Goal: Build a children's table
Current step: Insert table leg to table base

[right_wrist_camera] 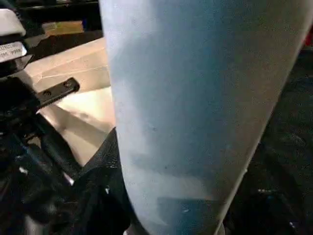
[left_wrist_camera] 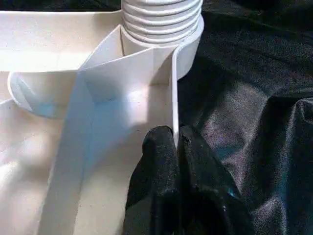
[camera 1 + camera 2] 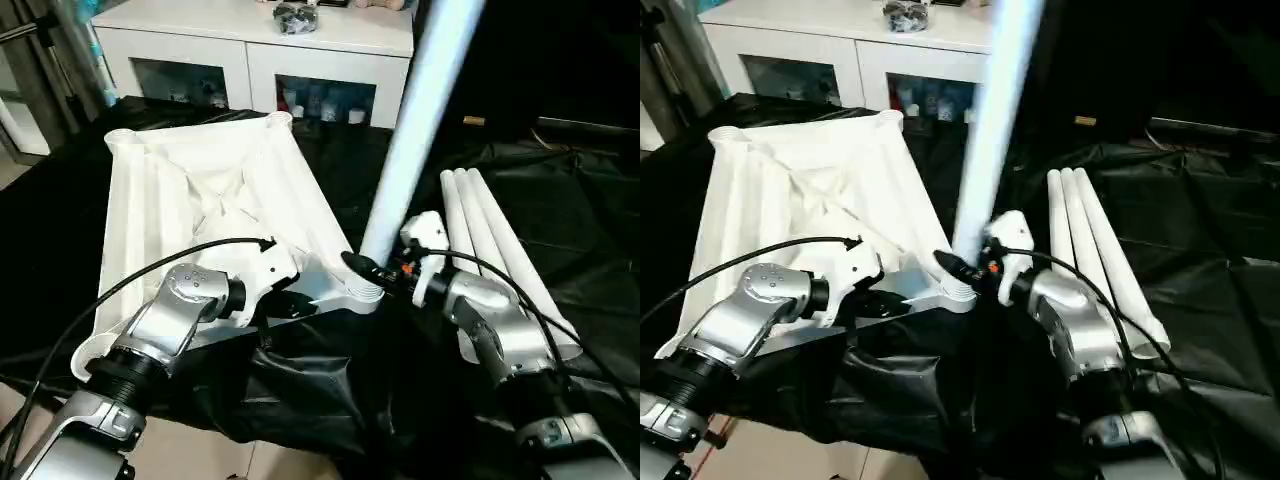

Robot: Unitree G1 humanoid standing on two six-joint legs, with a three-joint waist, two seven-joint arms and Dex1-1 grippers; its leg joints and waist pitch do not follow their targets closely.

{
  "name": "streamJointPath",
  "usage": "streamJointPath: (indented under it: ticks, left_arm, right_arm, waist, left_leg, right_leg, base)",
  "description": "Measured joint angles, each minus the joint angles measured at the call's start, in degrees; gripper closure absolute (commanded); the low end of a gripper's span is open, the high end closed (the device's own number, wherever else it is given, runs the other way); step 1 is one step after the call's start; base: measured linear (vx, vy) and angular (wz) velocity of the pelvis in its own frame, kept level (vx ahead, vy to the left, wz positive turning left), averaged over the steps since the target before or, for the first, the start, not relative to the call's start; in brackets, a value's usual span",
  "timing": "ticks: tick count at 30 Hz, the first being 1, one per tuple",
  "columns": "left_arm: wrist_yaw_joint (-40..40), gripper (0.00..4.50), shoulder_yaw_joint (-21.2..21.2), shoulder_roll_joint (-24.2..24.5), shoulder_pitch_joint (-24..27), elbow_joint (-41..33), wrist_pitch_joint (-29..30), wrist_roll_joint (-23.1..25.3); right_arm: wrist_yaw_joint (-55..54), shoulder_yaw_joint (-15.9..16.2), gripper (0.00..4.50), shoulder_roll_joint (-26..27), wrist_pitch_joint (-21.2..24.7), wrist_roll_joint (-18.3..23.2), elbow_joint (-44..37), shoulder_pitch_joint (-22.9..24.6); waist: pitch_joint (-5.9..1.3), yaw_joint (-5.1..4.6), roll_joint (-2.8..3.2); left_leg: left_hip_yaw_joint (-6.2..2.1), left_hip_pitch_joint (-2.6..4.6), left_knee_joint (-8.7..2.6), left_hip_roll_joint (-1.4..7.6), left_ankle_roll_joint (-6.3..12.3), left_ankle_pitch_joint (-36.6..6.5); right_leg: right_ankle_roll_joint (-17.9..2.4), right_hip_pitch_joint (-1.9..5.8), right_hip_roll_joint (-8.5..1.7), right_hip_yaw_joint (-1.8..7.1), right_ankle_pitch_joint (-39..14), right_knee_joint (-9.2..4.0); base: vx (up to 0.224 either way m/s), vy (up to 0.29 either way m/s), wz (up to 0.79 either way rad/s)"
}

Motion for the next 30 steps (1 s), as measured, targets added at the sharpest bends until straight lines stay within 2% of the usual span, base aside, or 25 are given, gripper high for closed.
streamJointPath:
  ticks: [8,13,20,30]
  left_arm:
    - [-1.7,4.5,-0.3,1.1,0.2,0.0,-1.7,0.1]
    - [-6.2,4.5,-0.3,3.2,1.5,-0.3,-5.7,-0.3]
    - [-9.3,4.5,-0.7,4.8,2.0,-0.2,-7.8,-0.8]
    - [-8.4,4.5,-0.9,3.7,1.5,1.7,-9.7,0.6]
  right_arm:
    - [4.0,0.3,2.59,-0.3,-1.9,-0.4,1.4,-0.2]
    - [11.4,0.5,2.59,-0.7,-4.1,1.4,2.1,0.9]
    - [16.3,1.6,2.59,-1.2,-3.9,1.9,2.0,1.0]
    - [15.7,1.0,2.59,-0.4,-4.0,1.4,2.4,2.1]
  waist:
    - [-0.21,-0.09,-0.4]
    - [-0.52,0.12,-0.87]
    - [-0.79,0.32,-1.3]
    - [-0.92,0.7,-1.5]
  left_leg:
    - [0.0,-0.01,-0.09,0.01,-0.01,0.0]
    - [0.01,0.05,-0.36,0.03,-0.02,0.0]
    - [0.02,0.08,-0.39,0.03,-0.03,0.0]
    - [0.05,0.77,-0.53,0.03,-0.04,0.0]
  right_leg:
    - [0.0,0.0,0.0,-0.03,-0.1,-0.04]
    - [-0.1,-0.01,0.0,-0.13,-0.3,-0.06]
    - [-0.1,0.0,0.0,-0.13,-0.4,-0.06]
    - [0.3,0.42,0.0,-0.08,-0.7,-0.06]
  base:
    - [0.0,0.0,0.0]
    - [0.0,0.0,0.0]
    - [0.0,0.0,0.0]
    - [0.0,0.0,0.0]
